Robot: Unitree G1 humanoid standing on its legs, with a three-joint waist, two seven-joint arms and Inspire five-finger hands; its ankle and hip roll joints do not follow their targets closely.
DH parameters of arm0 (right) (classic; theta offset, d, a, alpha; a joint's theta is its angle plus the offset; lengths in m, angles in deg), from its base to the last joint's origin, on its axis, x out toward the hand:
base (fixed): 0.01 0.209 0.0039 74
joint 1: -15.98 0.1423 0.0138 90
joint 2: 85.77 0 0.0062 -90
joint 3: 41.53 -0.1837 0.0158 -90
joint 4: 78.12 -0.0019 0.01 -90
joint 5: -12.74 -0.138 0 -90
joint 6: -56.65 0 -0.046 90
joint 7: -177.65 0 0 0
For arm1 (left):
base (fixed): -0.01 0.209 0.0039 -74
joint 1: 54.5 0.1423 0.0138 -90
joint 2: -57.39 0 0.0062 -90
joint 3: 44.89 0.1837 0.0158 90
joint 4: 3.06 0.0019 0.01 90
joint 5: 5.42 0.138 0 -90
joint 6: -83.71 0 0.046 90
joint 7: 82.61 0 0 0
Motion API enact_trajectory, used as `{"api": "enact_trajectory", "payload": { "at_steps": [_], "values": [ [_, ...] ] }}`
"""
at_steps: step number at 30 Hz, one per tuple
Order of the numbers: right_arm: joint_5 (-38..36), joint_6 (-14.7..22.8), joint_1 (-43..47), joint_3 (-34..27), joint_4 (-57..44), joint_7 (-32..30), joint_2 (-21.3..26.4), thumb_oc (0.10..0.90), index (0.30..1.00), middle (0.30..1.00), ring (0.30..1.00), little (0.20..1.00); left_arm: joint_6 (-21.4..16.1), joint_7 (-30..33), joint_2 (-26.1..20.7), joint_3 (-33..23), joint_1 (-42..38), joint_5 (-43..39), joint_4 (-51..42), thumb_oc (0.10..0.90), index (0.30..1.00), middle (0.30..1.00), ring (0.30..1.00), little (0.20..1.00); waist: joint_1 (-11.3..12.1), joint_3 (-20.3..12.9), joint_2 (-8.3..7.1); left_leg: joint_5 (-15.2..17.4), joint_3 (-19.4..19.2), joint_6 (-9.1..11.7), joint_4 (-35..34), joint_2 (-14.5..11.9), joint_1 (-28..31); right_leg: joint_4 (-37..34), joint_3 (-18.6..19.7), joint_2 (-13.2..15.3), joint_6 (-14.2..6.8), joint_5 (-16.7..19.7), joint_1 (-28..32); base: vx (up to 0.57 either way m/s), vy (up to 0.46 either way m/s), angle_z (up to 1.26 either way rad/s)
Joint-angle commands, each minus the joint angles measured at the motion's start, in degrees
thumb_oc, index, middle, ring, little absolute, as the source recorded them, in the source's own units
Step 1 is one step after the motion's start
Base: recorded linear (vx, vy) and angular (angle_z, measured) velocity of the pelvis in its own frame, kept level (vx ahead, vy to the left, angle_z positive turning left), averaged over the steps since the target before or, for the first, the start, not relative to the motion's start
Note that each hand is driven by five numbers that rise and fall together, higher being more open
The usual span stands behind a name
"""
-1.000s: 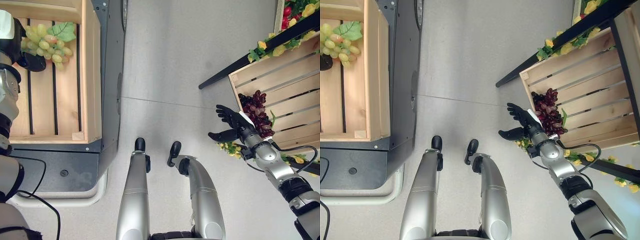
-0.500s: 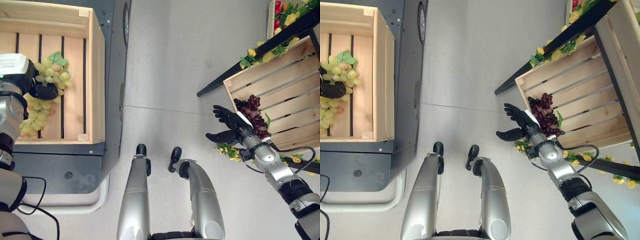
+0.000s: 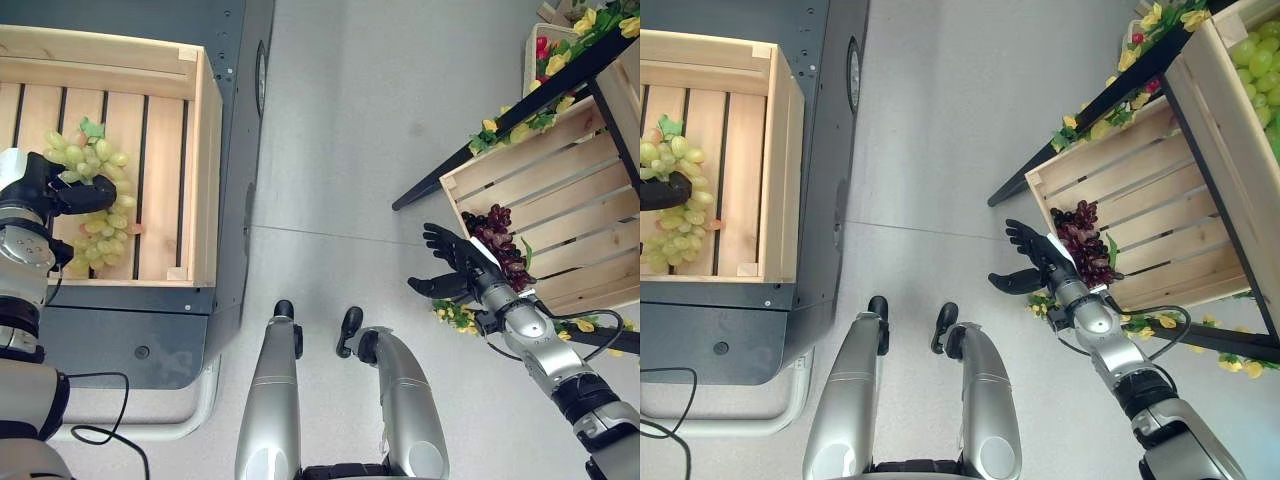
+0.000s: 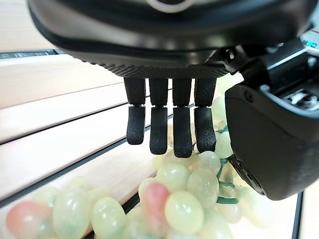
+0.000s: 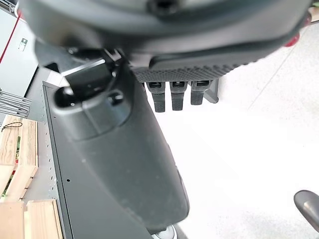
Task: Pick up the fruits from the basket on one side to the basket on the other side
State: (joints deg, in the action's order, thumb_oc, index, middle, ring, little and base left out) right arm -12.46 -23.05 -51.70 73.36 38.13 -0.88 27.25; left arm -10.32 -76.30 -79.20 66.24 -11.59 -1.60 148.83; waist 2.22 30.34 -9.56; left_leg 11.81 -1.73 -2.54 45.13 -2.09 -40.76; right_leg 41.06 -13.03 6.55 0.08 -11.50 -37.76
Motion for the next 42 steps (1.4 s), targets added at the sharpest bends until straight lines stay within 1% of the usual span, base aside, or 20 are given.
{"api": "enact_trajectory", "payload": {
  "at_steps": [1,5,10,15,16,18,19,20,24,28,30,34,35,36,37,38,39,40,42],
  "values": [
    [-2.1,1.9,1.4,-7.1,-3.4,0.2,2.1,0.800,0.900,0.900,0.900,0.900,-0.2,1.5,-2.2,-1.9,-2.2,2.9,-0.4,0.800,0.900,0.900,0.900,0.900,0.9,-0.5,2.09,1.5,-1.3,-1.6,-7.2,2.8,6.3,0.4,-1.0,-1.2,0.6,-1.6,5.7,0.00,0.000,0.00],
    [-3.2,2.8,1.5,-6.5,-3.0,0.9,2.9,0.800,0.900,0.900,0.900,0.900,0.7,0.6,-1.9,0.0,-3.3,3.0,-0.3,0.800,0.900,0.900,0.900,0.900,0.6,-0.5,1.79,1.5,-1.6,-1.9,-7.1,2.5,5.7,0.4,-1.0,-1.3,0.5,-1.4,5.0,0.00,0.000,0.00],
    [-3.6,3.7,1.2,-6.2,-2.7,0.8,3.0,0.800,0.900,0.900,0.900,0.900,0.9,0.1,-1.6,0.8,-4.0,3.0,0.5,0.800,0.900,0.900,0.900,0.900,0.2,-0.5,1.28,1.5,-1.8,-1.9,-6.9,2.3,5.4,0.1,-0.9,-1.6,0.5,-1.1,4.9,0.00,-0.003,-0.02],
    [-4.0,3.4,1.5,-6.2,-2.5,1.1,3.0,0.800,0.900,0.900,0.900,0.900,1.3,-1.4,-1.4,1.8,-5.1,3.3,0.8,0.800,0.900,0.900,0.900,0.900,0.1,-0.5,1.17,1.6,-1.9,-1.9,-6.7,2.2,5.3,0.1,-0.8,-1.6,0.4,-1.0,4.8,0.01,0.001,-0.02],
    [-4.0,3.0,1.1,-6.0,-2.9,1.1,3.0,0.800,0.900,0.900,0.900,0.900,1.8,-1.9,-1.1,2.0,-4.7,3.4,0.7,0.800,0.900,0.900,0.900,0.900,0.1,-0.5,1.19,2.7,-1.7,-1.7,-6.6,2.3,6.4,0.3,-0.4,-1.7,-0.2,-1.7,5.8,0.06,0.012,-0.01],
    [-4.0,2.8,1.3,-5.9,-2.9,1.1,3.0,0.800,0.900,0.900,0.900,0.900,2.2,-2.1,-1.0,2.3,-5.1,3.2,0.6,0.800,0.900,0.900,0.900,0.900,0.0,-0.5,1.18,2.5,-1.7,-1.7,-6.5,2.3,6.0,0.3,-0.4,-1.7,-0.1,-1.6,5.5,0.03,0.006,-0.01],
    [-4.0,2.8,1.3,-5.9,-2.9,1.2,3.0,0.800,0.900,0.900,0.900,0.900,2.5,-1.7,-0.9,2.4,-5.2,2.8,0.5,0.800,0.900,0.900,0.900,0.900,-0.1,-0.5,1.18,2.4,-1.8,-1.7,-6.5,2.3,5.9,0.2,-0.3,-1.8,-0.1,-1.5,5.3,-0.03,0.007,0.01],
    [-4.0,2.7,1.6,-5.9,-3.0,1.1,3.0,0.800,0.900,0.900,0.900,0.900,2.5,-1.5,-0.8,2.2,-5.6,2.0,0.6,0.800,0.900,0.900,0.900,0.900,-0.2,-0.5,1.12,1.6,-2.1,-1.9,-6.6,2.2,5.0,0.2,-0.7,-1.7,0.3,-0.8,4.4,-0.03,0.007,0.01],
    [-3.9,3.0,1.7,-5.4,-2.8,0.9,2.7,0.800,0.900,0.900,0.900,0.900,2.4,-0.4,-0.2,1.9,-7.1,-2.3,1.5,0.800,0.900,0.900,0.900,0.900,-0.4,-0.5,0.76,1.5,-2.1,-1.9,-6.8,2.0,4.9,0.2,-0.5,-1.7,0.2,-0.6,4.2,-0.01,0.000,0.00],
    [-3.8,3.0,1.6,-5.2,-2.7,0.9,2.1,0.800,0.900,0.900,0.900,0.900,1.3,-0.5,0.6,0.7,-8.1,-6.6,1.2,0.800,0.900,0.900,0.900,0.900,-0.5,-0.5,0.37,1.5,-2.0,-1.9,-6.9,2.0,5.0,0.0,-0.5,-1.9,0.2,-0.5,4.3,0.00,0.000,0.00],
    [-3.8,2.8,1.5,-5.2,-2.9,0.8,2.0,0.800,0.900,0.900,0.900,0.900,1.1,-0.8,0.8,0.4,-8.3,-7.1,0.8,0.800,0.900,0.900,0.900,0.900,-0.5,-0.5,0.30,1.6,-2.0,-1.9,-6.9,2.0,5.0,-0.1,-0.5,-1.9,0.2,-0.6,4.4,0.00,0.000,0.00],
    [-4.0,3.0,1.3,-5.1,-2.9,1.0,1.7,0.800,0.900,0.900,0.900,0.900,1.7,-0.6,1.5,1.3,-8.8,-1.8,0.1,0.800,0.900,0.900,0.900,0.900,-0.6,-0.5,-0.07,1.7,-1.8,-1.9,-6.7,2.1,4.7,0.1,-0.6,-2.1,0.1,-0.5,4.2,0.00,0.000,0.00],
    [-4.0,2.9,1.5,-5.0,-2.9,1.0,1.6,0.800,0.900,0.900,0.900,0.900,2.7,-0.6,1.6,2.3,-9.4,0.0,0.4,0.800,0.900,0.900,0.900,0.900,-0.6,-0.5,-0.23,1.6,-1.8,-1.9,-6.7,2.1,4.7,0.0,-0.6,-2.1,0.1,-0.3,4.2,0.00,0.000,0.00],
    [-4.0,2.8,1.5,-5.0,-2.9,0.9,1.6,0.800,0.900,0.900,0.900,0.900,2.8,-0.6,1.6,2.4,-9.5,0.7,0.4,0.800,0.900,0.900,0.900,0.900,-0.6,-0.5,-0.26,1.6,-1.8,-1.9,-6.7,2.1,4.7,-0.1,-0.6,-2.2,0.0,-0.3,4.2,0.00,0.000,0.00],
    [-4.5,2.6,1.8,-4.7,-3.0,1.0,1.8,0.800,0.900,0.900,0.900,0.900,4.0,0.1,1.6,4.0,-10.4,4.8,1.3,0.800,0.900,0.900,0.900,0.900,-0.8,-0.5,-0.41,1.6,-1.8,-2.0,-6.7,1.9,4.6,0.2,-0.5,-2.2,0.0,-0.2,3.9,0.00,0.000,0.00],
    [-4.6,2.6,1.9,-4.6,-2.9,1.1,1.9,0.800,0.900,0.900,0.900,0.900,4.5,0.0,1.6,4.5,-10.7,6.0,1.6,0.800,0.900,0.900,0.900,0.900,-0.9,-0.5,-0.44,1.6,-1.8,-2.0,-6.7,1.9,4.5,0.2,-0.5,-2.2,0.0,-0.1,3.9,0.00,0.000,0.00],
    [-4.8,2.7,2.3,-4.4,-2.5,1.3,2.0,0.800,0.900,0.900,0.900,0.900,5.7,-0.2,1.6,5.9,-11.2,7.2,2.5,0.800,0.900,0.900,0.900,0.900,-1.0,-0.5,-0.51,1.6,-1.8,-2.0,-6.7,1.9,4.4,0.2,-0.4,-2.3,-0.1,0.1,3.7,0.00,0.000,0.00],
    [-5.2,2.7,2.8,-4.0,-2.3,1.4,2.2,0.800,0.900,0.900,0.900,0.900,7.4,0.3,2.0,7.0,-11.5,7.3,3.2,0.800,0.900,0.900,0.900,0.900,-1.2,-0.5,-0.63,1.5,-1.8,-2.0,-6.6,1.8,4.2,0.2,-0.3,-2.3,-0.1,0.2,3.5,-0.01,0.011,-0.03],
    [-5.5,2.8,3.4,-3.3,-1.9,1.3,2.2,0.800,0.900,0.900,0.900,0.900,8.5,0.6,2.5,7.9,-12.3,6.2,4.5,0.800,0.900,0.900,0.900,0.900,-1.4,-0.5,-0.77,1.5,-2.0,-2.1,-6.6,1.6,4.1,0.3,-0.2,-2.4,-0.1,0.3,3.2,-0.01,0.012,-0.05]
  ]
}}
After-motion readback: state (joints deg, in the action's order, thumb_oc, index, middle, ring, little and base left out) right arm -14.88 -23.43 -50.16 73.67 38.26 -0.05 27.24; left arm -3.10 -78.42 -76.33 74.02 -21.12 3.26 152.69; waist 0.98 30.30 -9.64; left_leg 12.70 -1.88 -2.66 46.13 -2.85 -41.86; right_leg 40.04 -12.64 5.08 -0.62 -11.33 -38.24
